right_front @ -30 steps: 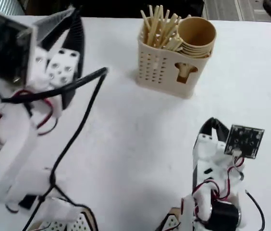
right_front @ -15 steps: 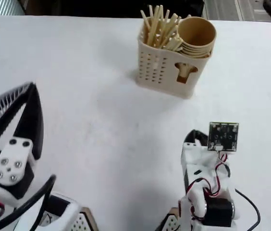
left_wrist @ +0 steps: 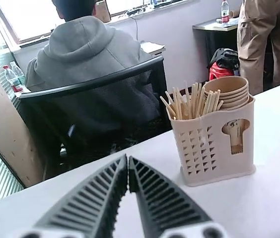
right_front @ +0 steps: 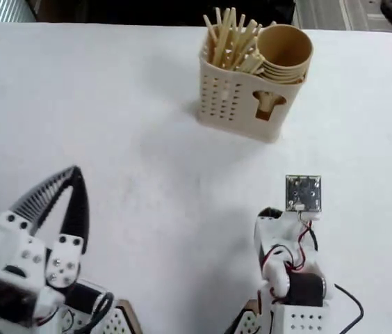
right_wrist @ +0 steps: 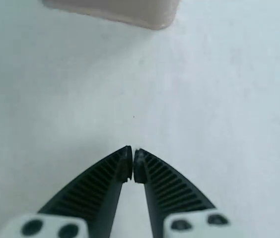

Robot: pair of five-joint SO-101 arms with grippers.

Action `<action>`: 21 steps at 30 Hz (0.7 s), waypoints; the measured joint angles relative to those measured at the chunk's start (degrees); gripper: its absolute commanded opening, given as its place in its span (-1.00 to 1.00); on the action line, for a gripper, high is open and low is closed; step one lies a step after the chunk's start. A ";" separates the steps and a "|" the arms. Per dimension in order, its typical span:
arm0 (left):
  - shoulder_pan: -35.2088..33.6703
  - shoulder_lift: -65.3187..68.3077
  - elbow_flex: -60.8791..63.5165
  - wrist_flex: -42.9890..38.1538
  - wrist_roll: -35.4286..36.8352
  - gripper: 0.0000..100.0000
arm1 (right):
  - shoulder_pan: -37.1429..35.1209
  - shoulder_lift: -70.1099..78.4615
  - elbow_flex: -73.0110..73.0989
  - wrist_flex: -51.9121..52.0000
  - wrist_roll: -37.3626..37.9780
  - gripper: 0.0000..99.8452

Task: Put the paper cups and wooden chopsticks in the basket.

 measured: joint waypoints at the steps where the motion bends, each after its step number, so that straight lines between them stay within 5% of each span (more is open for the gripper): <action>1: 0.00 -3.08 4.66 -1.41 -0.09 -0.94 | 0.00 0.00 1.49 -0.88 0.00 -0.96; 7: -1.23 -16.18 21.80 -6.42 -0.09 -0.92 | 0.00 0.18 5.80 -3.96 0.00 -0.96; 13: -4.04 -16.53 30.68 -6.51 -0.44 -0.65 | 0.00 0.18 5.89 -3.96 0.00 -0.96; 21: -6.86 -16.53 45.98 -6.51 -0.44 -0.63 | 0.00 0.18 5.89 -3.96 0.00 -0.96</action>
